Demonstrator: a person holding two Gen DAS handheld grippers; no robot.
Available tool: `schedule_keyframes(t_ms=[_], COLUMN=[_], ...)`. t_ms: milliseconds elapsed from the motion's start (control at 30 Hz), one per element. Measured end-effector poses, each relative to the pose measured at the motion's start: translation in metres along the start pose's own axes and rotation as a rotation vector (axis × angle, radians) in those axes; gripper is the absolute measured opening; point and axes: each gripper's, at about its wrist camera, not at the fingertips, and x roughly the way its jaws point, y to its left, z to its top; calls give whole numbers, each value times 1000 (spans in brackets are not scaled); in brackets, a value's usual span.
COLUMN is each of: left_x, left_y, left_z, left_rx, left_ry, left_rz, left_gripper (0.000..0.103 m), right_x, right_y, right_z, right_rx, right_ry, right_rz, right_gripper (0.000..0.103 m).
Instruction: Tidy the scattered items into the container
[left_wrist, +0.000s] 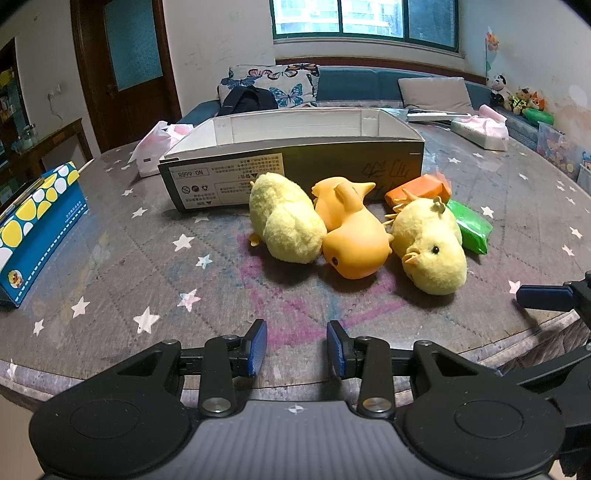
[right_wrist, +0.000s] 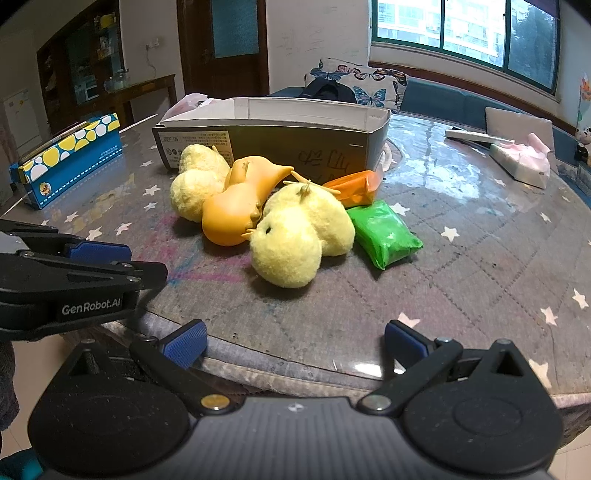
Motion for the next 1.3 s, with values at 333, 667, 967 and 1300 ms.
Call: schedule_keyframes(t_ms=[333,667,967,1300], left_x=[7,11,7,11], left_y=[-2,0,-5,-19], left_z=[9,21,42,69], left_rx=[16,23,43,98], left_ry=[7,4,-13,-14], left_rz=[-17,-53,-141,-295], left_gripper=[39,39,39,39], right_x=[3,8,13,23], right_y=[-3,-11,-15,-20], right_z=[4,11,18,29], right_rx=[5,10,10,41], right_ry=[-24,-64,-80,-78], right_rz=[26,59,81,110], right_gripper=[103,103,101,84])
